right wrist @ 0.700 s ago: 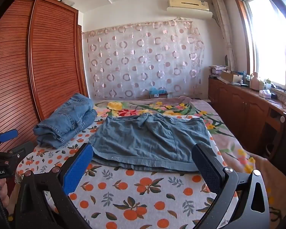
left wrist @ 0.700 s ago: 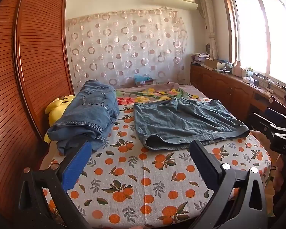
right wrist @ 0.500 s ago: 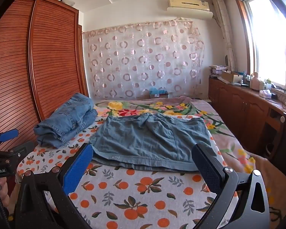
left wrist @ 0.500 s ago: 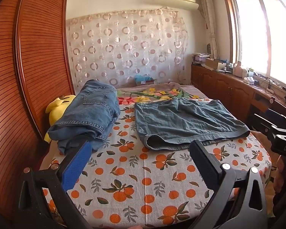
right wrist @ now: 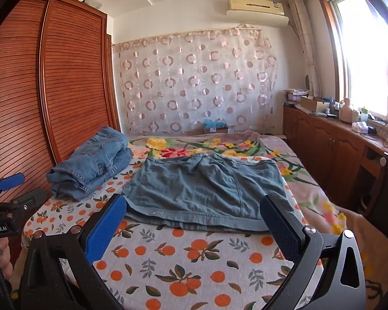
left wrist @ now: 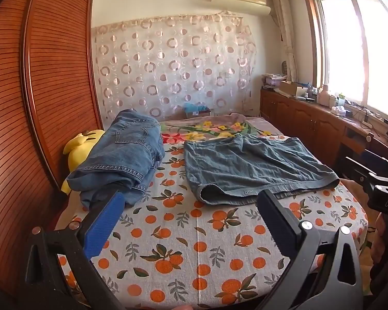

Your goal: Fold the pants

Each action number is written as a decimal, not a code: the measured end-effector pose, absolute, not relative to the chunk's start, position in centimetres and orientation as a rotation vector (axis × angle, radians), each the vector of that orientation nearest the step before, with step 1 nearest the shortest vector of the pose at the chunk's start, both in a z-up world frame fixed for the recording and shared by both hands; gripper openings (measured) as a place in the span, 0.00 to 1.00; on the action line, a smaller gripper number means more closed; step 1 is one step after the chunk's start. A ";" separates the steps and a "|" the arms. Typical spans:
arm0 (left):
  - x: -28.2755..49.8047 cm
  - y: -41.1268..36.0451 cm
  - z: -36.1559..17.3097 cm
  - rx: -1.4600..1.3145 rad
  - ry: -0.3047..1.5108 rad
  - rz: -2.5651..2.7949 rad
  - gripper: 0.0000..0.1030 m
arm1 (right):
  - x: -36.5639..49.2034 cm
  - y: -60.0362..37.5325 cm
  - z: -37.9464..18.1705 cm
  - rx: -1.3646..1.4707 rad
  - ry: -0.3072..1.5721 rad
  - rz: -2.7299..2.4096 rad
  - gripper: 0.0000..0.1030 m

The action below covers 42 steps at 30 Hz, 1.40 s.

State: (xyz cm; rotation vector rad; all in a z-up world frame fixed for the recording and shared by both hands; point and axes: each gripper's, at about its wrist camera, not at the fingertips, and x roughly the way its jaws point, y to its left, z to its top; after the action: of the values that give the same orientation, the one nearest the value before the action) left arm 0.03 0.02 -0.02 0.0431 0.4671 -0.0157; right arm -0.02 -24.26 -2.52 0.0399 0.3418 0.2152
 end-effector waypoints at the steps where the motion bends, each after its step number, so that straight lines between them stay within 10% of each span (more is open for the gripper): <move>1: 0.0 0.0 0.0 0.043 0.466 -0.015 1.00 | -0.1 -24.3 -2.5 0.041 0.341 0.216 1.00; 42: -0.1 0.0 0.0 0.041 0.459 -0.013 1.00 | -0.1 -23.9 -2.6 0.033 0.336 0.211 1.00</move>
State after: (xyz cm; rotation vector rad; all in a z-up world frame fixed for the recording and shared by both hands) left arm -0.08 0.04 -0.01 0.0415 0.4593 -0.0132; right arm -0.12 -23.85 -2.59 0.0330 0.3359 0.2109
